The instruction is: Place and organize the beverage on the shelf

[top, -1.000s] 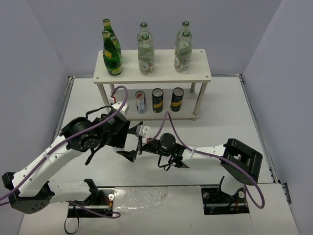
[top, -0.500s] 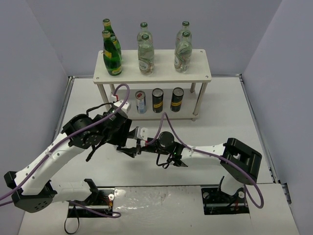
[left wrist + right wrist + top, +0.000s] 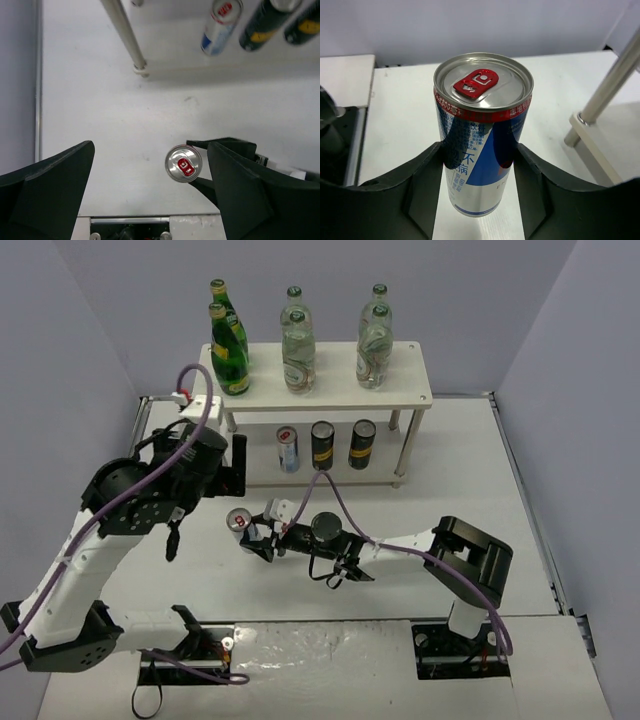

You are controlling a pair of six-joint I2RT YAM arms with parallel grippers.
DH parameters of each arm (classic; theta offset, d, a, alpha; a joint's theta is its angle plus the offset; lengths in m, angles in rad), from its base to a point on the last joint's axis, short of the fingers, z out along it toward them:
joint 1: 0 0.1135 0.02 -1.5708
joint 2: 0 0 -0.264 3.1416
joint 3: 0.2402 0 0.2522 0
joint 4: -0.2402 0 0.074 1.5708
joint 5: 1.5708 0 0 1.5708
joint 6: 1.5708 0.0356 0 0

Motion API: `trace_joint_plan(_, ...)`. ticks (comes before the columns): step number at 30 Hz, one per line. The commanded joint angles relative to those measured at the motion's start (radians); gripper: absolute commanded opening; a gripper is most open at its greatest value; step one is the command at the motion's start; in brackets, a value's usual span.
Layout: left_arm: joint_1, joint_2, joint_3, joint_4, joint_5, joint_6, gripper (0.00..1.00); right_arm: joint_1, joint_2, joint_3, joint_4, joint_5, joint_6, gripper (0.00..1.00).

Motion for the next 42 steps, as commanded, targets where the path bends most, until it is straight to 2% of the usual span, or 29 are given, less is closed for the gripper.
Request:
trace_joint_plan(1,0.018,-0.040,0.130,-0.045,-0.267,-0.065,0.94,-0.025,0.016,0.080,0.269,0.130,0.024,0.00)
trace_joint_plan(3,0.018,-0.131,0.112,0.035,-0.304,-0.057,0.94,-0.036,0.038,0.105,0.277,0.191,0.027,0.00)
trace_joint_plan(4,0.018,-0.209,0.045,0.072,-0.324,-0.046,0.94,-0.043,0.059,0.143,0.268,0.245,0.027,0.00)
trace_joint_plan(9,0.018,-0.404,-0.215,0.223,-0.354,-0.025,0.94,-0.068,0.136,0.255,0.275,0.412,0.024,0.00)
trace_joint_plan(10,0.018,-0.435,-0.316,0.240,-0.354,-0.020,0.94,-0.073,0.168,0.289,0.298,0.431,0.027,0.00)
trace_joint_plan(14,0.017,-0.614,-0.543,0.264,-0.423,-0.031,0.94,-0.099,0.243,0.399,0.305,0.486,0.047,0.00)
trace_joint_plan(17,0.018,-0.723,-0.661,0.292,-0.424,-0.019,0.94,-0.106,0.300,0.482,0.305,0.503,0.010,0.00)
trace_joint_plan(21,0.018,-0.781,-0.694,0.318,-0.388,0.014,0.94,-0.114,0.375,0.582,0.311,0.543,-0.040,0.00)
trace_joint_plan(29,0.020,-0.703,-0.682,0.266,-0.385,-0.028,0.94,-0.143,0.484,0.700,0.288,0.568,-0.062,0.00)
trace_joint_plan(42,0.020,-0.771,-0.699,0.291,-0.365,-0.008,0.94,-0.160,0.569,0.700,0.269,0.638,-0.071,0.02)
